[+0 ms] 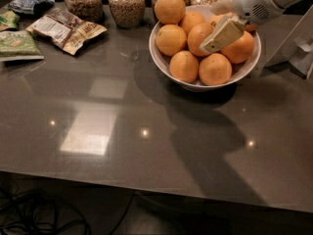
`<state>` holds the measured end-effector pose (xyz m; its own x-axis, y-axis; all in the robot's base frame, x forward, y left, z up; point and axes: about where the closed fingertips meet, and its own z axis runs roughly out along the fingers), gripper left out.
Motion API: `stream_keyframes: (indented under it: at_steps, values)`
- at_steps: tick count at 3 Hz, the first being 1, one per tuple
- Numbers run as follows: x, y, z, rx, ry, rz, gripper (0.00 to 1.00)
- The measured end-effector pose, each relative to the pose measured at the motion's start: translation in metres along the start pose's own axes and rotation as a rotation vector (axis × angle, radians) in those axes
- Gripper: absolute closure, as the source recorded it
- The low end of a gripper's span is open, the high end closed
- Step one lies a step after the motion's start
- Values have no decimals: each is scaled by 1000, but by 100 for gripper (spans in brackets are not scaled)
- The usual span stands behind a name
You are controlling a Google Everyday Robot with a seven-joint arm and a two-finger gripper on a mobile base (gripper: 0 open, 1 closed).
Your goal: Pick orange from white bowl
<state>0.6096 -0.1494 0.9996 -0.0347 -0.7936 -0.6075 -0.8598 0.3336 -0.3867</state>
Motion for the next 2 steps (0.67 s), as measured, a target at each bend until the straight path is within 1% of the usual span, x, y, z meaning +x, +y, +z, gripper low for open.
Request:
stream_keyframes:
  at_steps: [2]
  values:
    - [4,-16,27,15,12,-16,32]
